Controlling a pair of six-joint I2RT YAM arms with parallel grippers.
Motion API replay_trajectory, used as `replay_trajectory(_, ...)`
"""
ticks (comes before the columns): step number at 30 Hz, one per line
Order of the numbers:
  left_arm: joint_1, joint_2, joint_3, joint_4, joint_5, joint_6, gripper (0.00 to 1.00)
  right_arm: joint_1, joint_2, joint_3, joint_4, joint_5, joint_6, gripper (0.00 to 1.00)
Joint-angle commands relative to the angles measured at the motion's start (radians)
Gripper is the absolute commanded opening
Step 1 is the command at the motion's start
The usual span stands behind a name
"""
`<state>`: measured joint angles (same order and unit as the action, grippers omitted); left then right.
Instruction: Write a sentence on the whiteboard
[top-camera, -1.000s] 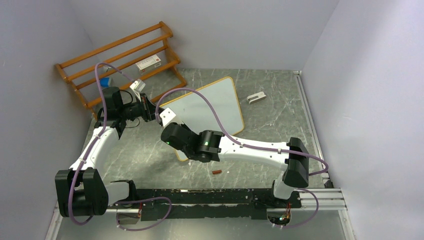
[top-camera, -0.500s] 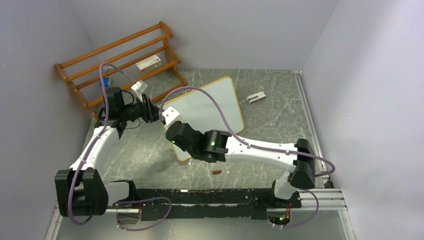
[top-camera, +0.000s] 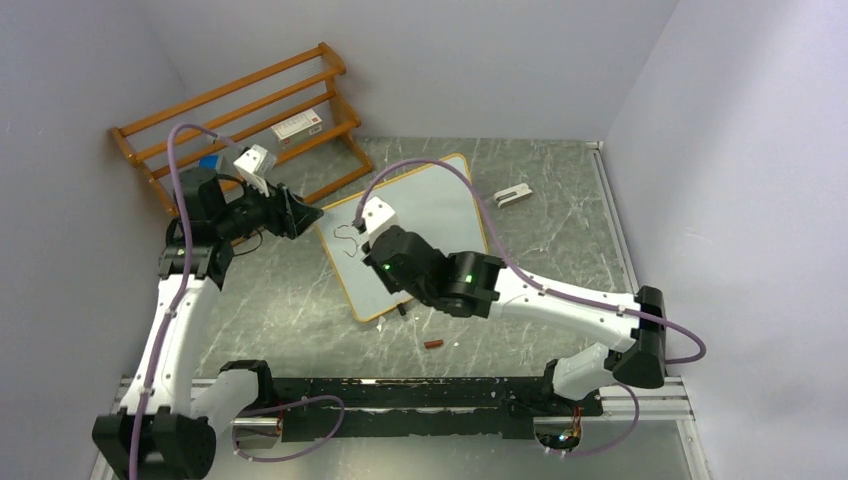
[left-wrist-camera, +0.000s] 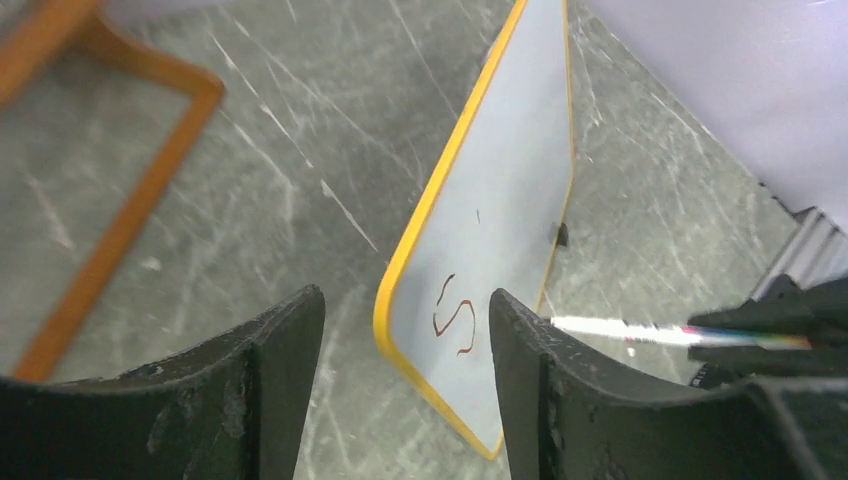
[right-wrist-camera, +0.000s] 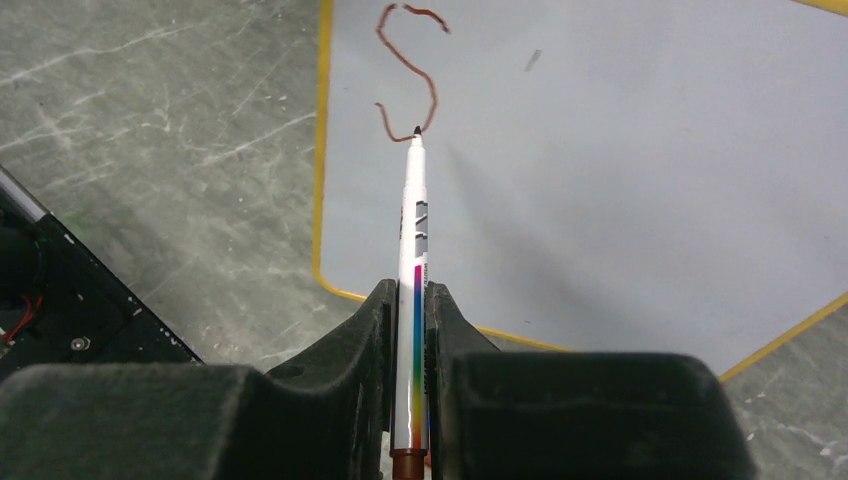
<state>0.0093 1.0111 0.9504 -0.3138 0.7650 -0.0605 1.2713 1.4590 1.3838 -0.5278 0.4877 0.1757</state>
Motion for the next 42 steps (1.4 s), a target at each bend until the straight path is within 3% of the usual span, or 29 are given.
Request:
replay_trajectory(1,-0.016,-0.085,0.047,-0.098,-0.060,0.092,0.66,-0.064,-0.087,-0.027,0.008,-0.103,0.015,0.00)
replay_trajectory(10,-0.247,-0.185,0.035,-0.132,-0.173,0.239,0.67,-0.156,-0.178,-0.038,-0.016,-0.285,0.025,0.00)
replay_trajectory(27,-0.605,-0.155,0.058,-0.135,-0.308,0.562,0.63,-0.192,-0.233,-0.022,-0.048,-0.438,0.034,0.00)
replay_trajectory(36,-0.697,-0.113,0.061,-0.124,-0.353,0.647,0.59,-0.194,-0.239,-0.022,-0.044,-0.481,0.051,0.00)
replay_trajectory(42,-0.714,-0.100,0.059,-0.095,-0.316,0.642,0.45,-0.195,-0.238,-0.026,-0.031,-0.533,0.070,0.00)
